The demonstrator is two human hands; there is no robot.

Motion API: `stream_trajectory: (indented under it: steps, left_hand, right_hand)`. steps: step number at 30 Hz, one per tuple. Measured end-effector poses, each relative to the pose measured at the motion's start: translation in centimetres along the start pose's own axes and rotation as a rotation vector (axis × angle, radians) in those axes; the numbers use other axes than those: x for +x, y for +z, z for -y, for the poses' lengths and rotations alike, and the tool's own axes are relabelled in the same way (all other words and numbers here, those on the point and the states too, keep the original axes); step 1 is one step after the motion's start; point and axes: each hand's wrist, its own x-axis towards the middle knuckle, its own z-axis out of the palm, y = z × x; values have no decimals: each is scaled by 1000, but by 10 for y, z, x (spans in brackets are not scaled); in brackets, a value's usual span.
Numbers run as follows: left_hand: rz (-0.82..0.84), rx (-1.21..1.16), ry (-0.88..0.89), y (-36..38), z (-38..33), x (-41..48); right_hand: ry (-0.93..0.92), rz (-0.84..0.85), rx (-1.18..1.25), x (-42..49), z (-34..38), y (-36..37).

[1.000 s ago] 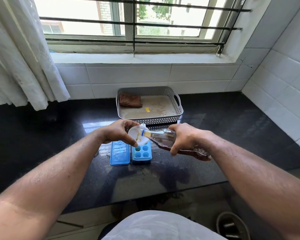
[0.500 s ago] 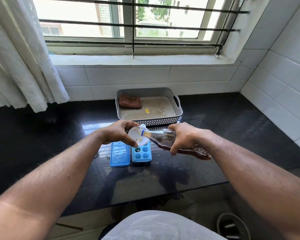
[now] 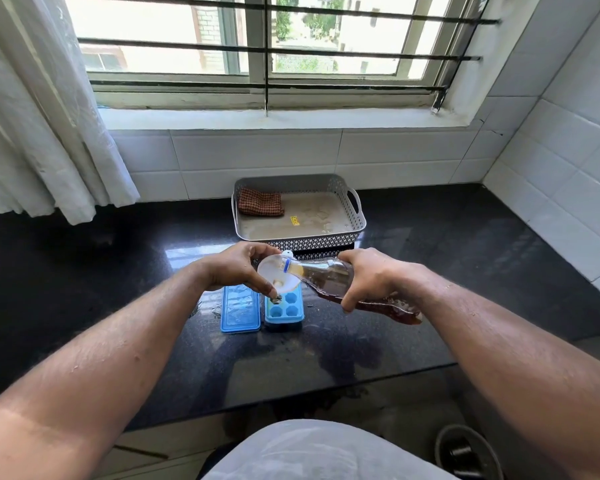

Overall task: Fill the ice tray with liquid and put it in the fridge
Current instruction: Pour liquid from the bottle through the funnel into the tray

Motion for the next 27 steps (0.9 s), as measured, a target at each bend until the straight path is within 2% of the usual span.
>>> stream_trajectory:
  steps: [27]
  left_hand:
    - [13, 36, 12, 18, 14, -8]
  right_hand:
    - [-15, 30, -45, -11, -3, 15]
